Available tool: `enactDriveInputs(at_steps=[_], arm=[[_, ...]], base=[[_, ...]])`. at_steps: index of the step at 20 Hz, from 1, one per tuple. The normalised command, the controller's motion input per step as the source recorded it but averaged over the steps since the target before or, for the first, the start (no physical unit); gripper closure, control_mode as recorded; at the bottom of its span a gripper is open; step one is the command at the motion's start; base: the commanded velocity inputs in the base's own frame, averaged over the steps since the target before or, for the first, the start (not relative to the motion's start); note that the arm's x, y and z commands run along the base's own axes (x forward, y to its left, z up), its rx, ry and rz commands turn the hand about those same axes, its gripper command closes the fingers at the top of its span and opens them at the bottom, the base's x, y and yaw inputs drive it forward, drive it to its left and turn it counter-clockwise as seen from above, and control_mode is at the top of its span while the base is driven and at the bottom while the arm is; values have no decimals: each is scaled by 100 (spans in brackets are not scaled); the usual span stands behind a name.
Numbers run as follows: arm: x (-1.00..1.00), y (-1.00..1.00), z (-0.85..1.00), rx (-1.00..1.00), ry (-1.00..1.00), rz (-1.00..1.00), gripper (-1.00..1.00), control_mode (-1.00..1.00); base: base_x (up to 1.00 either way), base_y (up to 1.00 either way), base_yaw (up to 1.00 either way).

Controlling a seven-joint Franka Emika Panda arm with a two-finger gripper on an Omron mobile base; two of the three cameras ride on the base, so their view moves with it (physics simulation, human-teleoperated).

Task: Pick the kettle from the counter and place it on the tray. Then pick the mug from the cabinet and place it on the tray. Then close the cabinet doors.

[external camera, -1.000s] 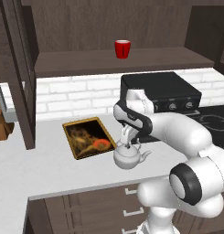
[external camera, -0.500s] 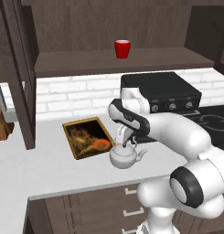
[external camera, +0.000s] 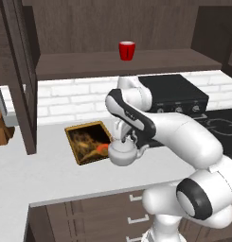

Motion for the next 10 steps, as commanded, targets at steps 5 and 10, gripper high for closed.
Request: enactDriveInputs(at_steps=[5,10], arm=[[30,36,0,0,-14,0,100,-100],[48,21,0,0,-5,0,100,-100]], base=[[0,0,0],[0,0,0]])
